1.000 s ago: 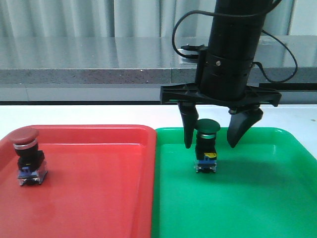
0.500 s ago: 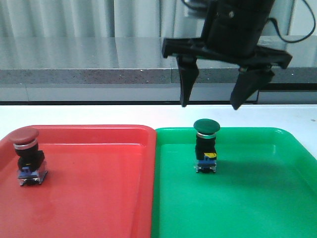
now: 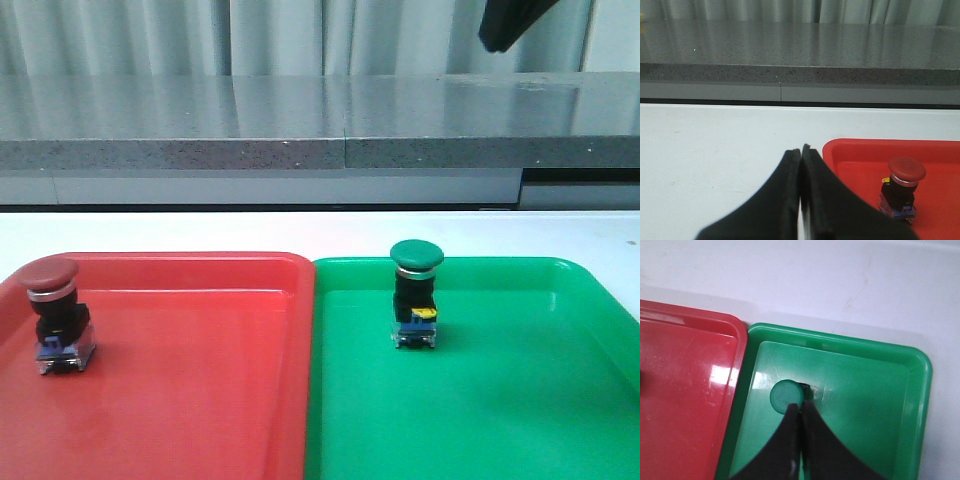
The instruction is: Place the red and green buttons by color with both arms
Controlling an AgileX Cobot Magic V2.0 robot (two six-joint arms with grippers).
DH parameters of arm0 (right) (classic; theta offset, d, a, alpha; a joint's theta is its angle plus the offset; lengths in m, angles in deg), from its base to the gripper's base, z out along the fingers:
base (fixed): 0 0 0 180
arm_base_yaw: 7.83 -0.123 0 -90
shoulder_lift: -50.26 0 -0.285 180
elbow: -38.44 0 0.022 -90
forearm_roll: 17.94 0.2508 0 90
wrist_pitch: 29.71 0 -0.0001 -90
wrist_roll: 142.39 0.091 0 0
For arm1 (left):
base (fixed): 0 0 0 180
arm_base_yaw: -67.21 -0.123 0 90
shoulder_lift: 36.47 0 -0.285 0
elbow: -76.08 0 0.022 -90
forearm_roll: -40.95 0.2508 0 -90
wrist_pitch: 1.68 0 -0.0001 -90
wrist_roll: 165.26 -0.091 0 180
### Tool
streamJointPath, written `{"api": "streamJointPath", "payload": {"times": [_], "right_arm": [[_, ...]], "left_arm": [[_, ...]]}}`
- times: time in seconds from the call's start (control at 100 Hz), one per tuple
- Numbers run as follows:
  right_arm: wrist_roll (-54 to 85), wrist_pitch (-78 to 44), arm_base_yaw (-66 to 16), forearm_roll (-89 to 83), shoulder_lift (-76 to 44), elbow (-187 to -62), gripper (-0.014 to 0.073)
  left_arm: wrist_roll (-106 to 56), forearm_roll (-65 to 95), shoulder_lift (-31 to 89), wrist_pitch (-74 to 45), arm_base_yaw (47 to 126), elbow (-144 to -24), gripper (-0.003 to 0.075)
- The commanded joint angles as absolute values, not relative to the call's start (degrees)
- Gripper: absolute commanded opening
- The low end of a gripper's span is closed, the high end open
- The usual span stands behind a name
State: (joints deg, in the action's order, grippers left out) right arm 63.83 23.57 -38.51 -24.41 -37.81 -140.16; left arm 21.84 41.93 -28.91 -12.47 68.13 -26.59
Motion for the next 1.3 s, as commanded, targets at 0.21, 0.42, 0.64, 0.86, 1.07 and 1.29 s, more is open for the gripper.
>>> {"api": "streamJointPath", "payload": {"times": [0.21,0.42,0.64,0.86,1.07,1.29], "right_arm": [[64.87,21.86,-36.84,-27.76,-25.96,-135.18,-0.0059],[64.87,19.14,-33.51,-28.23,-16.46,-127.83,-0.0059],[65.32,18.64,-27.7,-33.1,-6.49,-120.45,-0.0064],[71.49,18.53,-22.46,-42.17,3.77,-113.72,-0.0064],[71.44,18.28,-22.33,-42.75,11.04,-108.22,-0.0064],[71.39,11.85,-22.33,-43.99,15.6,-102.97,-0.0064]], "left_arm": [[21.91,41.65,-30.75,-7.57,68.11,-25.93,-0.002],[21.91,41.65,-30.75,-7.57,68.11,-25.93,-0.002],[21.91,41.65,-30.75,-7.57,68.11,-25.93,-0.002],[21.91,41.65,-30.75,-7.57,68.11,-25.93,-0.002],[21.91,41.65,-30.75,-7.57,68.11,-25.93,-0.002],[21.91,41.65,-30.75,-7.57,68.11,-25.93,-0.002]]}}
